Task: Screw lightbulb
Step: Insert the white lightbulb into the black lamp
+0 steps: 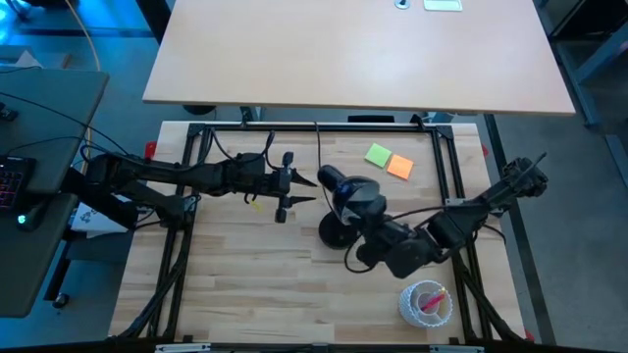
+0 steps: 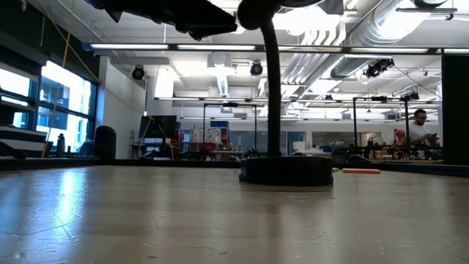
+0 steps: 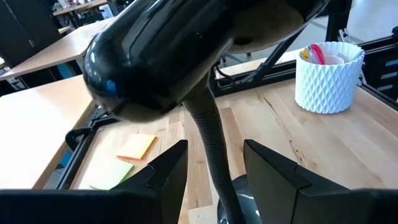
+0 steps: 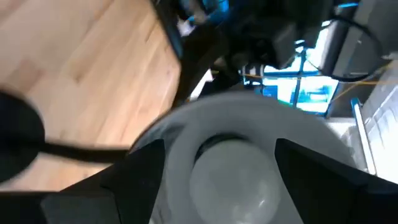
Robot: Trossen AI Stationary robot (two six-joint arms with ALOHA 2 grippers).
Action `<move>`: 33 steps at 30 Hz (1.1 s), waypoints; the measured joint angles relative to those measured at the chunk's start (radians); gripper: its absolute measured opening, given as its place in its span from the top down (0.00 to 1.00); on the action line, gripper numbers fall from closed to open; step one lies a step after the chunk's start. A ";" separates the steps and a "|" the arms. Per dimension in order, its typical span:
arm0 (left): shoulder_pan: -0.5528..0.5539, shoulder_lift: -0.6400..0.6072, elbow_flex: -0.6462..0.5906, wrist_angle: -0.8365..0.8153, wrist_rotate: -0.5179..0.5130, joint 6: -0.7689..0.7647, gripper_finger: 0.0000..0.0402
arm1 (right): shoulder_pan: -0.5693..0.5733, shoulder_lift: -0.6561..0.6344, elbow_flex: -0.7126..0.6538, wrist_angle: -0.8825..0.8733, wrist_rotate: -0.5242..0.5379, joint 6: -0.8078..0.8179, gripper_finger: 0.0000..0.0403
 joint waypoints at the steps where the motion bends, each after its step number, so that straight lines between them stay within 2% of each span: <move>1: 0.000 0.000 0.000 0.002 0.000 0.000 0.62 | -0.004 0.000 0.000 -0.032 0.000 -0.003 0.25; 7: -0.004 0.000 0.000 0.024 -0.001 -0.008 0.62 | -0.032 0.001 0.000 -0.094 0.101 -0.003 0.25; 11: -0.004 0.000 0.000 0.034 0.022 0.037 0.62 | -0.058 0.001 0.000 -0.080 0.101 -0.021 0.25; 14: -0.004 0.000 0.000 0.064 0.051 0.051 0.62 | -0.084 0.001 0.000 -0.073 0.087 0.051 0.25; 23: -0.008 0.000 0.000 0.101 0.062 0.053 0.62 | -0.143 0.002 0.000 -0.022 0.031 0.567 0.25; 30: -0.031 0.000 0.000 0.100 0.062 0.053 0.62 | -0.147 -0.006 0.000 -0.003 0.035 1.158 0.25; 33: -0.039 0.000 0.000 0.099 0.059 0.053 0.62 | -0.137 -0.011 0.000 -0.004 0.038 1.265 0.25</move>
